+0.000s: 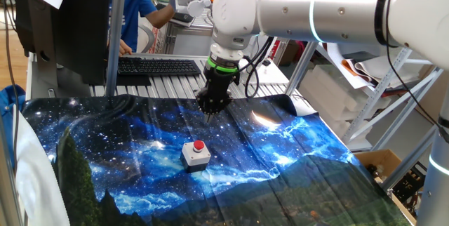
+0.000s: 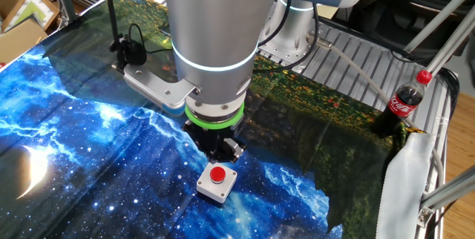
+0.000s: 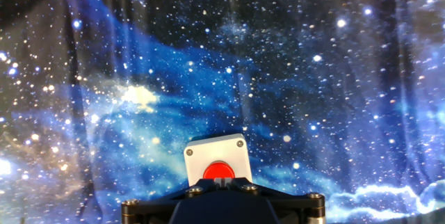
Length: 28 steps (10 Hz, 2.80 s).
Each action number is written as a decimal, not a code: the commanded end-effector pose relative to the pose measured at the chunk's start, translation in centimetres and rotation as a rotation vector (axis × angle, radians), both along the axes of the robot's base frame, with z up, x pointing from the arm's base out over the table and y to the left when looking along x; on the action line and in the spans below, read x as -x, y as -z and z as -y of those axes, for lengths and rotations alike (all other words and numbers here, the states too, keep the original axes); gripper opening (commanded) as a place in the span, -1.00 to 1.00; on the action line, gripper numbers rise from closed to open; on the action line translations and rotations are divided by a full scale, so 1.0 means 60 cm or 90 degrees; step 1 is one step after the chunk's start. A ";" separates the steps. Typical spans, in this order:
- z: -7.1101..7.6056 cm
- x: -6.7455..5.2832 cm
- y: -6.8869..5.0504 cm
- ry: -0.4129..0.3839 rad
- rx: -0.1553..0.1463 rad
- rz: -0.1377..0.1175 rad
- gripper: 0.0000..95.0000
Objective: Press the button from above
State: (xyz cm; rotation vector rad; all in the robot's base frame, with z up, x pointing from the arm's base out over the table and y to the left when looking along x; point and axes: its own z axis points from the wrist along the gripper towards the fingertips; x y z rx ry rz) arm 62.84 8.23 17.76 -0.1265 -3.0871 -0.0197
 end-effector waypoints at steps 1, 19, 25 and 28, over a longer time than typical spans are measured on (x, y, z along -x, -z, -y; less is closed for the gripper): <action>-0.001 0.000 -0.002 0.001 0.001 0.001 -1.00; -0.007 -0.003 -0.017 0.028 0.002 0.001 -1.00; -0.007 -0.003 -0.017 0.032 0.003 0.001 -1.00; -0.007 -0.003 -0.017 0.030 0.002 0.001 -1.00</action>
